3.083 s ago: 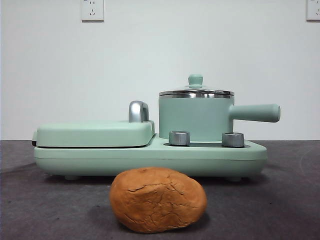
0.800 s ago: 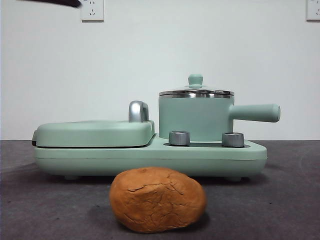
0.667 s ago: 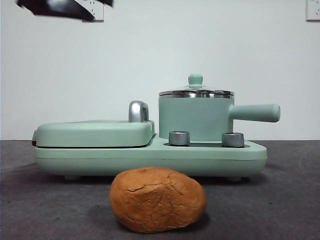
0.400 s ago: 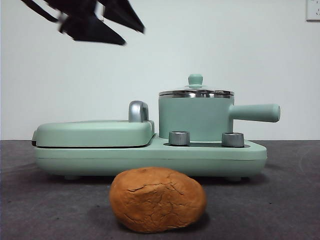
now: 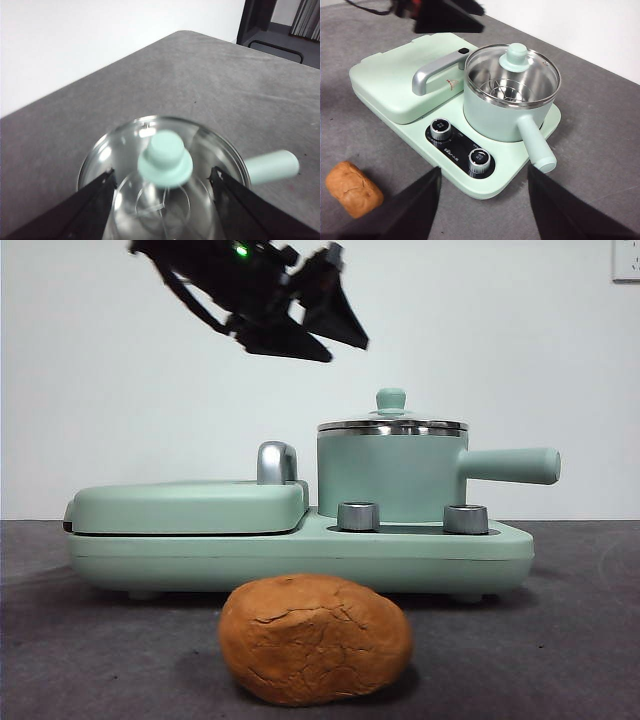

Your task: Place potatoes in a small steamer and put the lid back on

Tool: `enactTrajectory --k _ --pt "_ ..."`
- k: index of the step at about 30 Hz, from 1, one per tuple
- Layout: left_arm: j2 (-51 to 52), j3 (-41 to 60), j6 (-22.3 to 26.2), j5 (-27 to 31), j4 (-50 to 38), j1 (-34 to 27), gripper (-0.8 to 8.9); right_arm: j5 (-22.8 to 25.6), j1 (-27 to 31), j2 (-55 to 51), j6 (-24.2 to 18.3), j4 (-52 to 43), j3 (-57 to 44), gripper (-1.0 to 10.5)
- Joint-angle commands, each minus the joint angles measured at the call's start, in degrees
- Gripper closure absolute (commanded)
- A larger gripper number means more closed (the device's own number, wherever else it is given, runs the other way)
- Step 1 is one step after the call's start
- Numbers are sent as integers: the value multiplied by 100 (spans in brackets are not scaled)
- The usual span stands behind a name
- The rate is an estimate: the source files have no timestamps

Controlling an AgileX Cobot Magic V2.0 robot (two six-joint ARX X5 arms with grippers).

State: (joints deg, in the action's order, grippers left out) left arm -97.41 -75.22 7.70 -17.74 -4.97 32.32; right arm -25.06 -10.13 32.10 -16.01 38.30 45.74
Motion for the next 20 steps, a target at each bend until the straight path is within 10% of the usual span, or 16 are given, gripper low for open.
enactTrajectory --k 1,20 --pt "-385 -389 170 15 -68 76 505 4 -24 42 81 -55 98 674" --pt "-1519 -1185 166 15 -407 297 505 2 -24 42 79 -55 98 674"
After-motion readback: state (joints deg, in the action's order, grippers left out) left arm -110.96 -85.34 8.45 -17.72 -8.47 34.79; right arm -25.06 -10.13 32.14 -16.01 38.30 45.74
